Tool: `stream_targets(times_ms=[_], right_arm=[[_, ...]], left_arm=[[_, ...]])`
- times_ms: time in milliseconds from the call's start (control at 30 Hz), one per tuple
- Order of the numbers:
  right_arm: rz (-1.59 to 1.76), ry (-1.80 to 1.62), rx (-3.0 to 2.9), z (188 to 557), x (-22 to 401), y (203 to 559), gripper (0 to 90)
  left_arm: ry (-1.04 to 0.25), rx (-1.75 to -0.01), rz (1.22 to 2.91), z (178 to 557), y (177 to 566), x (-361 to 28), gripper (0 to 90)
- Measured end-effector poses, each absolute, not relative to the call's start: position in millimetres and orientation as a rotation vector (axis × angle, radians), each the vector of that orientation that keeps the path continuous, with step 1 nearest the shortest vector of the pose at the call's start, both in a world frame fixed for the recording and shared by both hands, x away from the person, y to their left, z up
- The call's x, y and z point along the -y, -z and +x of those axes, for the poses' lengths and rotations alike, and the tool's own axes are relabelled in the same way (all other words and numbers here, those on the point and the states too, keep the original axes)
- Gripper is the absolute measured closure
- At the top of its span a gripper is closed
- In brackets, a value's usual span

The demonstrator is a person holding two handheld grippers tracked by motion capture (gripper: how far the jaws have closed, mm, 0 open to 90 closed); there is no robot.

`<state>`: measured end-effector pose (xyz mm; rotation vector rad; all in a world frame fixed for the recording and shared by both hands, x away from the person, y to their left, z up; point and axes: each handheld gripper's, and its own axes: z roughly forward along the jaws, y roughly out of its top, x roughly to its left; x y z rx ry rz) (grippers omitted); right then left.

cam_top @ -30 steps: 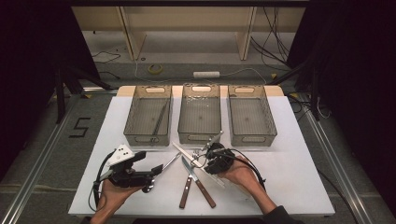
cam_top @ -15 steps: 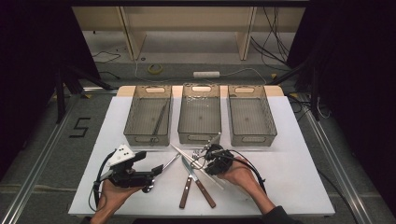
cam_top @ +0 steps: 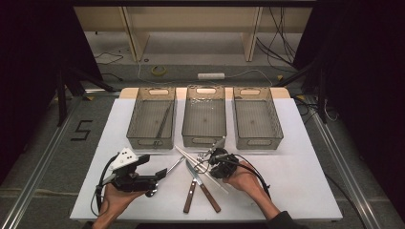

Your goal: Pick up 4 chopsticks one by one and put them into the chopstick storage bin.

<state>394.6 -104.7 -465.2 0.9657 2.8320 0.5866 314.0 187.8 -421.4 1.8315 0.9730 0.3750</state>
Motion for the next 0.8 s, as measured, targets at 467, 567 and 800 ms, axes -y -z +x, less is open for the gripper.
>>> stream_targets(times_ms=[467,567,800], right_arm=[[0.942,-0.663,-2.801,392,109,455,85.1],[0.940,-0.680,-2.802,393,112,451,85.2],[0.881,-0.731,-2.807,386,116,434,85.2]], left_arm=[[-0.370,-0.968,1.841,315,422,-187,16.3],[-0.366,-0.967,1.841,316,422,-186,16.3],[-0.334,-0.924,1.890,325,422,-177,16.3]])
